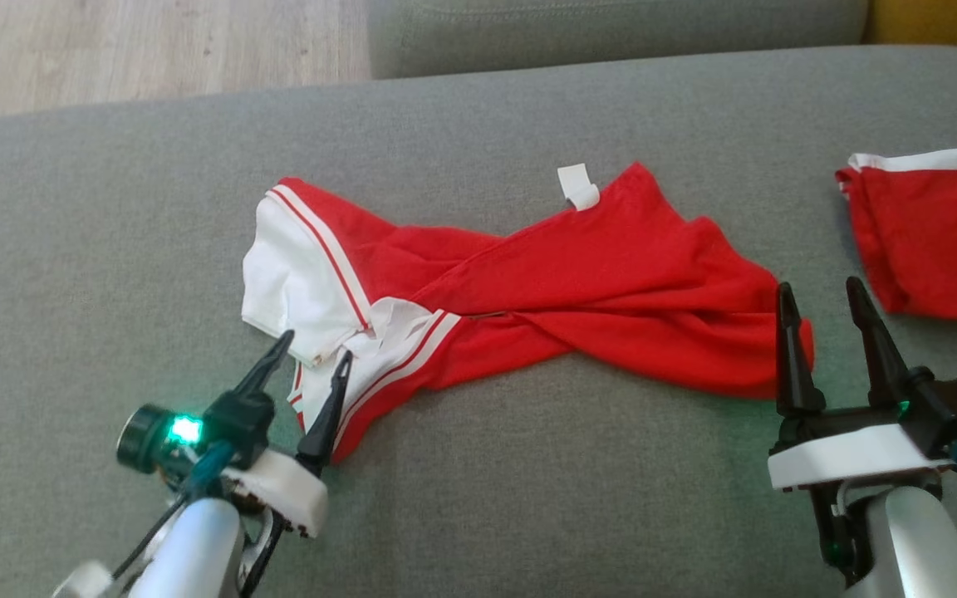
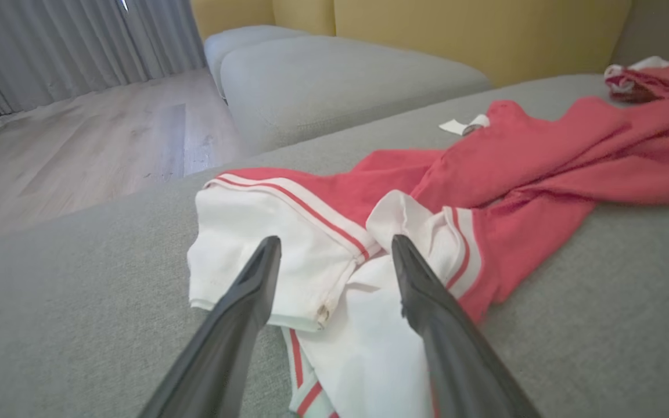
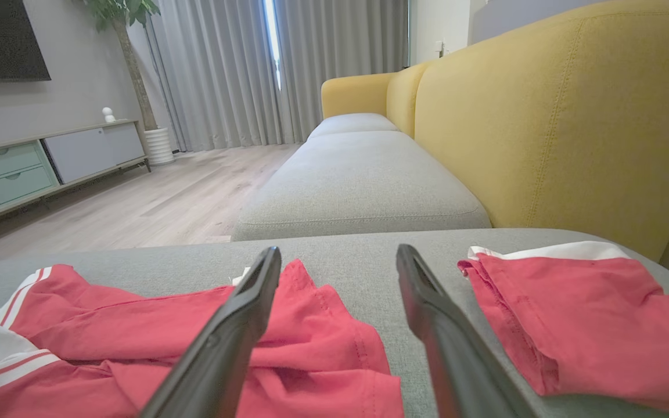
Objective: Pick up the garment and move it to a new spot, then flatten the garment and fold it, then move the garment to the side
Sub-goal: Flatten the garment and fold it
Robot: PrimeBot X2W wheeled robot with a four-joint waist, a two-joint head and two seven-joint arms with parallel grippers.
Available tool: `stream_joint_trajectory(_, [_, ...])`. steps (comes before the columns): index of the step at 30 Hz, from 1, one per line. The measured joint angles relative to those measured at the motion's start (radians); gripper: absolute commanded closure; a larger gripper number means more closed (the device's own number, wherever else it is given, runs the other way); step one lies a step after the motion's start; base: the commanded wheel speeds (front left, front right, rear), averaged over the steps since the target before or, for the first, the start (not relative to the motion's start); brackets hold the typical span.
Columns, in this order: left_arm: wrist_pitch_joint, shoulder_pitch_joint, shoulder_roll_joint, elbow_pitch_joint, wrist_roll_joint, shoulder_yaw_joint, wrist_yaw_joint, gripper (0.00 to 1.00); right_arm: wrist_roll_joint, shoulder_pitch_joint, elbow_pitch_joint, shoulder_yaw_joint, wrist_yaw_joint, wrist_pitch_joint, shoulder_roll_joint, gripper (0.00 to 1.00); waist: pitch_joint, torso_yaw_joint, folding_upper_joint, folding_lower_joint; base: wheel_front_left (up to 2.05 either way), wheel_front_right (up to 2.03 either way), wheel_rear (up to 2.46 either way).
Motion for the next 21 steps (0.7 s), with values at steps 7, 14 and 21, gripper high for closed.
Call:
stream_joint_trajectory(7, [0.078,-0.074,0.037,0.095,0.092,-0.070,0.020,0.00,0.017,-0.002,0.005,0.001,0.000,0.000,0.000,0.00,0.030,0.002,0.0000,0.0001,0.00,0.00,0.00])
stream_joint_trajectory(14, [0.105,-0.116,0.043,0.146,0.119,-0.078,0.072,0.00,0.020,-0.004,0.012,0.005,0.000,0.000,0.000,0.00,0.041,-0.010,0.0000,0.0000,0.00,0.00,0.00])
stream_joint_trajectory(21, [0.105,-0.141,0.044,0.180,0.129,-0.081,0.100,0.00,0.026,-0.008,0.015,0.006,0.000,0.000,0.000,0.00,0.048,-0.019,0.0000,0.0000,0.00,0.00,0.00])
